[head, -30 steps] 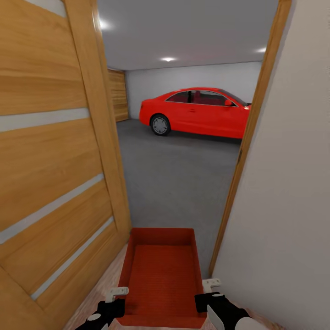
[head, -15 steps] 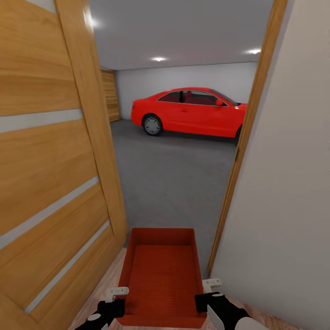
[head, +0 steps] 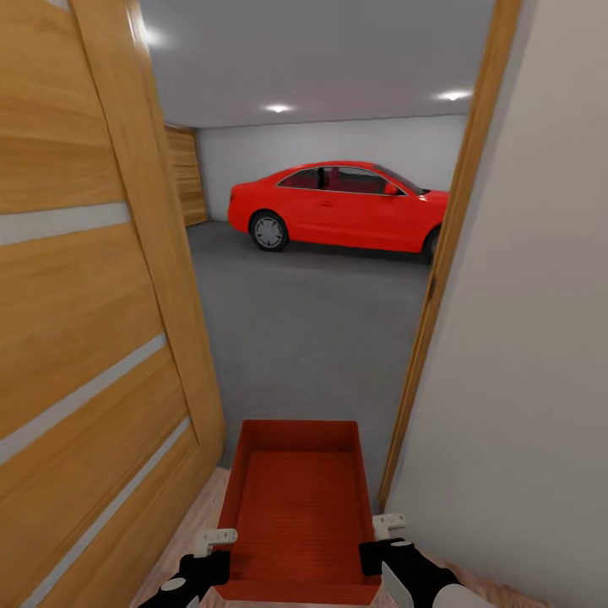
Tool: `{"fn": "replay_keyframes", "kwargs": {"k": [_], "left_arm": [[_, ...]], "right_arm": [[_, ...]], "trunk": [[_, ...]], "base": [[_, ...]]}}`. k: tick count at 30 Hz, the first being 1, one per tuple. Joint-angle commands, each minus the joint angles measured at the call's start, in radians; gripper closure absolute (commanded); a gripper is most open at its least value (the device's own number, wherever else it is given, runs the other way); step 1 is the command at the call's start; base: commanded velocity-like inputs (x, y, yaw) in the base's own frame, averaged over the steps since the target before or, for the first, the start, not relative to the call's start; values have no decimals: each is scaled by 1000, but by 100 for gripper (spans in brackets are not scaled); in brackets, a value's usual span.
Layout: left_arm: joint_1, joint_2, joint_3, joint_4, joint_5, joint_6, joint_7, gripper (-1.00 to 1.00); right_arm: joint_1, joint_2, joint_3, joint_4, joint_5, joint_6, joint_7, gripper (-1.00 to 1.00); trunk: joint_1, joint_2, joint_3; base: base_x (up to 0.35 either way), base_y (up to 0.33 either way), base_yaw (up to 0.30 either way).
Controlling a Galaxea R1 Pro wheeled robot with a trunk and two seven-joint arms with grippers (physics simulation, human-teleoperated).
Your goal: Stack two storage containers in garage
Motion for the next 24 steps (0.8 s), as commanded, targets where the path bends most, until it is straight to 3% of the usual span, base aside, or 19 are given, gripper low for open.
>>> {"fn": "replay_keyframes", "kwargs": {"k": [1, 24], "left_arm": [[-1, 1, -18, -1, 6, -4, 8, 100], [-1, 1, -18, -1, 6, -4, 8, 100]], "right_arm": [[0, -5, 44, 1, 17, 9, -9, 100], [0, -5, 44, 1, 18, 9, -9, 100]], "trunk": [[0, 0, -1], [0, 0, -1]], "base": [[130, 107, -30], [57, 95, -51]]}}
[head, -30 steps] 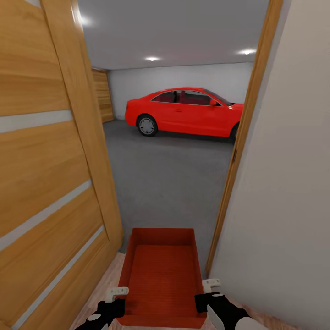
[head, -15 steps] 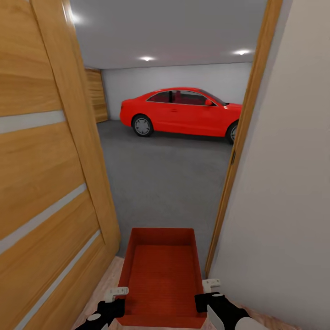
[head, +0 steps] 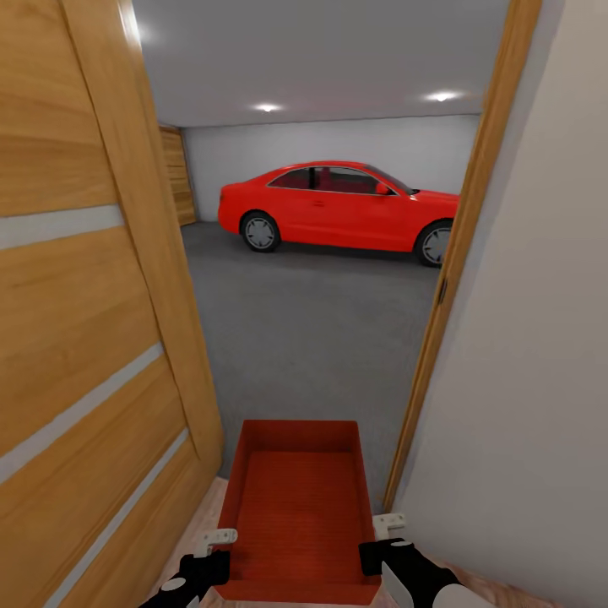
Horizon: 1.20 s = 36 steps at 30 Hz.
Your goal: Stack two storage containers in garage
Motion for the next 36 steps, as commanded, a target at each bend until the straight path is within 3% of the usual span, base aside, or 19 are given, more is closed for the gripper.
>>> {"fn": "replay_keyframes", "kwargs": {"k": [1, 36], "left_arm": [[-1, 1, -18, -1, 6, -4, 8, 100], [-1, 1, -18, -1, 6, -4, 8, 100]], "right_arm": [[0, -5, 44, 1, 17, 9, -9, 100], [0, -5, 44, 1, 17, 8, -9, 100]], "trunk": [[0, 0, -1], [0, 0, -1]], "base": [[28, 47, -14], [72, 89, -75]]}}
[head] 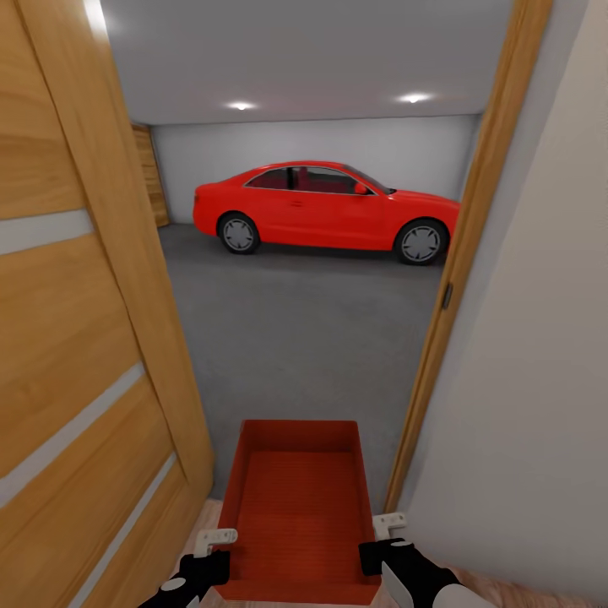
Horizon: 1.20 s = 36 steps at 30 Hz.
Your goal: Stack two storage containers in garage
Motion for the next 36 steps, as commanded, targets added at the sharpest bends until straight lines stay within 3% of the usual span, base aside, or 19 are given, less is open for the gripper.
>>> {"fn": "replay_keyframes", "kwargs": {"k": [1, 36], "left_arm": [[-1, 1, -18, -1, 6, -4, 8, 100], [-1, 1, -18, -1, 6, -4, 8, 100]], "right_arm": [[0, -5, 44, 1, 18, 8, -9, 100], [0, -5, 42, 1, 17, 8, -9, 100]], "trunk": [[0, 0, -1], [0, 0, -1]], "base": [[61, 86, -169], [59, 77, -96]]}}
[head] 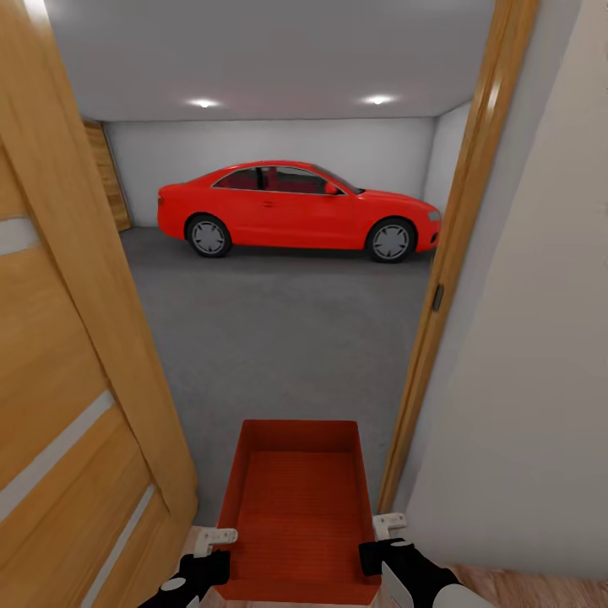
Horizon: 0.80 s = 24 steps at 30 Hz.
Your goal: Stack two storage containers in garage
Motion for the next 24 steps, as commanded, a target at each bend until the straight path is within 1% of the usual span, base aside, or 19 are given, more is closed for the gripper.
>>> {"fn": "replay_keyframes", "kwargs": {"k": [1, 9, 17, 24], "left_arm": [[-1, 1, -18, -1, 6, -4, 8, 100], [-1, 1, -18, -1, 6, -4, 8, 100], [-1, 1, -18, -1, 6, -4, 8, 100], [-1, 1, -18, -1, 6, -4, 8, 100]], "right_arm": [[0, -6, 42, 0, 18, 9, -9, 100], [0, -6, 42, 0, 18, 8, -9, 100], [0, -6, 42, 0, 18, 8, -9, 100], [0, -6, 42, 0, 18, 8, -9, 100]], "trunk": [[0, 0, -1], [0, 0, -1], [0, 0, -1], [0, 0, -1]], "base": [[37, 53, -76], [36, 112, -66], [9, 62, -35], [1, 51, -105]]}}
